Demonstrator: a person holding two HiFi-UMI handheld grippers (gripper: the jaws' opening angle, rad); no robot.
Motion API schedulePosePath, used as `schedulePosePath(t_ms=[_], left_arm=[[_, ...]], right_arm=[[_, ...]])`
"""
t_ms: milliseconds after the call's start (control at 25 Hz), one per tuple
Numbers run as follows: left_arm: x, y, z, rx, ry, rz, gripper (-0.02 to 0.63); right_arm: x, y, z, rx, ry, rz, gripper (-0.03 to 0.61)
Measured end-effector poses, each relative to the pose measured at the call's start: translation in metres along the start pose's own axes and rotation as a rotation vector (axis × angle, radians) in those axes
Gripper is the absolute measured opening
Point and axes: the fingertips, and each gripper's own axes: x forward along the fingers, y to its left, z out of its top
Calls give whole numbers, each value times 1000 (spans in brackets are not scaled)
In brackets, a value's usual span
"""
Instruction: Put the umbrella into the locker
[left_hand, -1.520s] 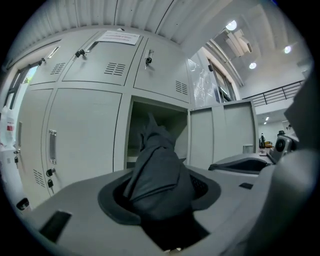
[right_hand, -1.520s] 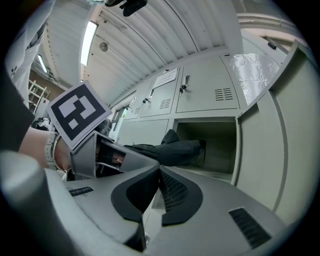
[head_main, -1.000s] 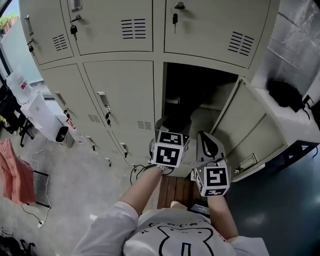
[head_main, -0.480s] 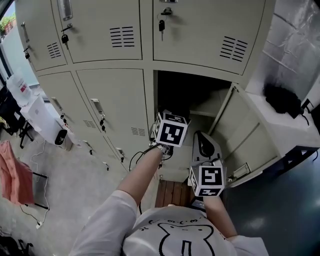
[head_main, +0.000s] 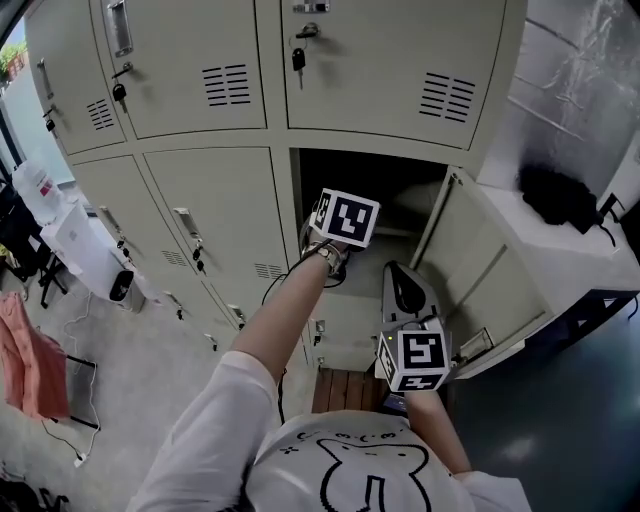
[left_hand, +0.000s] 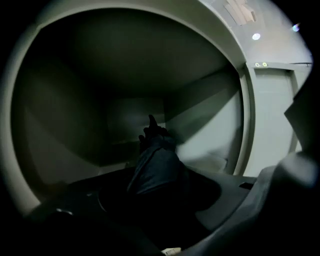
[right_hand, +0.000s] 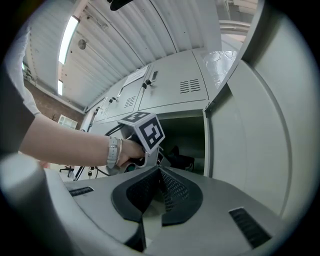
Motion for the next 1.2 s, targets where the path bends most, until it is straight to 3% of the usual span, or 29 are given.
schedulePosePath(t_ms=[400, 960, 1080, 1200], left_arm=[[52, 7, 4, 73, 83, 39, 238], [81, 11, 1, 176, 98, 75, 275], [81, 10, 2, 179, 87, 86, 319], [80, 9, 4, 180, 58, 83, 423]], right_arm=[[-3, -12, -3, -27, -4, 3, 20], [6, -10, -8, -48, 2, 61, 20], [7, -10, -7, -50, -2, 63, 20], [7, -7, -6, -48, -2, 70, 20]])
